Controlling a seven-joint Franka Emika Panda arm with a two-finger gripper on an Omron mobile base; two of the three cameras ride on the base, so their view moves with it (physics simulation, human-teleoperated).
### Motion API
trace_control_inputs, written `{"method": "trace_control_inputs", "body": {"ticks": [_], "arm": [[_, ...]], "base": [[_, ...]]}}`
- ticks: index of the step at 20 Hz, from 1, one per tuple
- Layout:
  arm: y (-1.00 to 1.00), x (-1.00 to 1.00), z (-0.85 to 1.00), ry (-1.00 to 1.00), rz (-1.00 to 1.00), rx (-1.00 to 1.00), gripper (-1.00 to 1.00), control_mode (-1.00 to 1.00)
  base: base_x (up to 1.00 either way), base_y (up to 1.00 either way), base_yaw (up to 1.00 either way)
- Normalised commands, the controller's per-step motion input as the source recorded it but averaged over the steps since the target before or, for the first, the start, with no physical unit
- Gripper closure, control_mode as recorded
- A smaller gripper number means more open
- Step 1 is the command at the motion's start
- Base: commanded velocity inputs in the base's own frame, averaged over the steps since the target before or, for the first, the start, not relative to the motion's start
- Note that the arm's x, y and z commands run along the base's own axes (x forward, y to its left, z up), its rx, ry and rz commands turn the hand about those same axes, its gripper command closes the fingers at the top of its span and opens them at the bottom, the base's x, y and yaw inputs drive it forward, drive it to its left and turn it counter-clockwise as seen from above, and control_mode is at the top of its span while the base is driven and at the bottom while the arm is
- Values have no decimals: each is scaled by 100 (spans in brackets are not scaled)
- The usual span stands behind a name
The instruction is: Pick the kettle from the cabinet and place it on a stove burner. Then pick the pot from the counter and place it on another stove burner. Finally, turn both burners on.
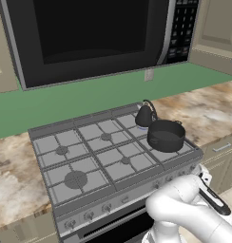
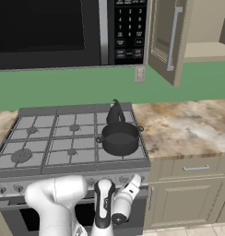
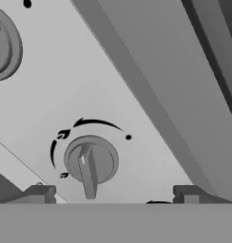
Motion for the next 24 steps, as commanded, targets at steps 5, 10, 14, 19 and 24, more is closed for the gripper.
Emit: {"method": "trace_control_inputs", "body": {"ticks": [5,10,14,19,24], "arm": [[-29,-39,17,-5,9,10,-100,-100],[-19,-60,16,-5,13,10,-100,-100],[-16,-71,12,-3,13,10,-100,-100],[-27,-44,26,-3,10,10,-100,-100],[-31,-9,34,-1,8,11,-100,-100]], "base": [[0,0,0],[0,0,0],[0,0,0],[0,0,0],[0,0,0]]}}
